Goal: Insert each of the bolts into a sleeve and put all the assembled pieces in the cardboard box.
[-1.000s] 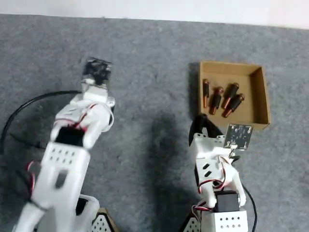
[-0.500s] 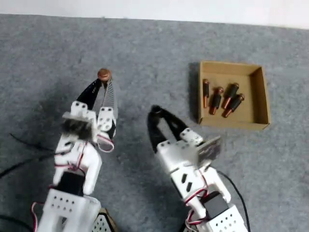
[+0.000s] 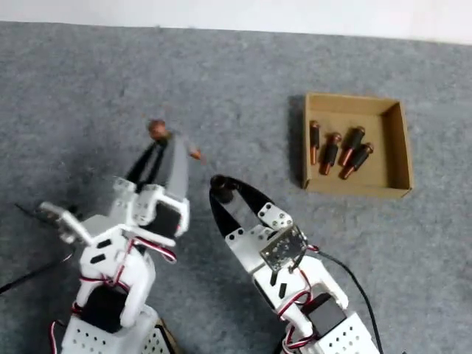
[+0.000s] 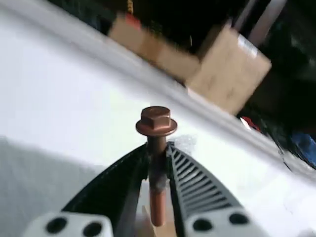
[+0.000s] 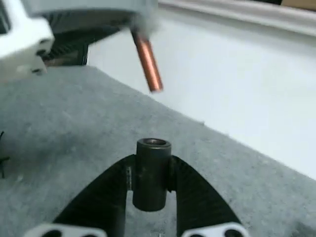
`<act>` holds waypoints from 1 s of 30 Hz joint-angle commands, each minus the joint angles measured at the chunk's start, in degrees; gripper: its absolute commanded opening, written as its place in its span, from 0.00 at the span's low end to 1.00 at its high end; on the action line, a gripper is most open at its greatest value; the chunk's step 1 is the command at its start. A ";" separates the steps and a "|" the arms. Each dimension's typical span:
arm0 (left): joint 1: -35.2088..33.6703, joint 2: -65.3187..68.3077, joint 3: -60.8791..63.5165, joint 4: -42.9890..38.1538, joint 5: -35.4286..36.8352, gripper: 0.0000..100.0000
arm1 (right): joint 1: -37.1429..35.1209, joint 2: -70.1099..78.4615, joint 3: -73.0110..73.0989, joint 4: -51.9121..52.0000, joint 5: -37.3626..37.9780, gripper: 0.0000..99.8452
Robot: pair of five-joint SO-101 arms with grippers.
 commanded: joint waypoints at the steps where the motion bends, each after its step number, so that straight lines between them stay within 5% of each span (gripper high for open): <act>1: 6.81 -0.66 -3.74 5.19 1.32 0.01 | -0.40 -0.48 8.04 0.57 0.44 0.01; 30: 8.92 -0.57 4.26 5.80 -1.93 0.01 | 5.41 -0.31 8.04 1.01 0.26 0.01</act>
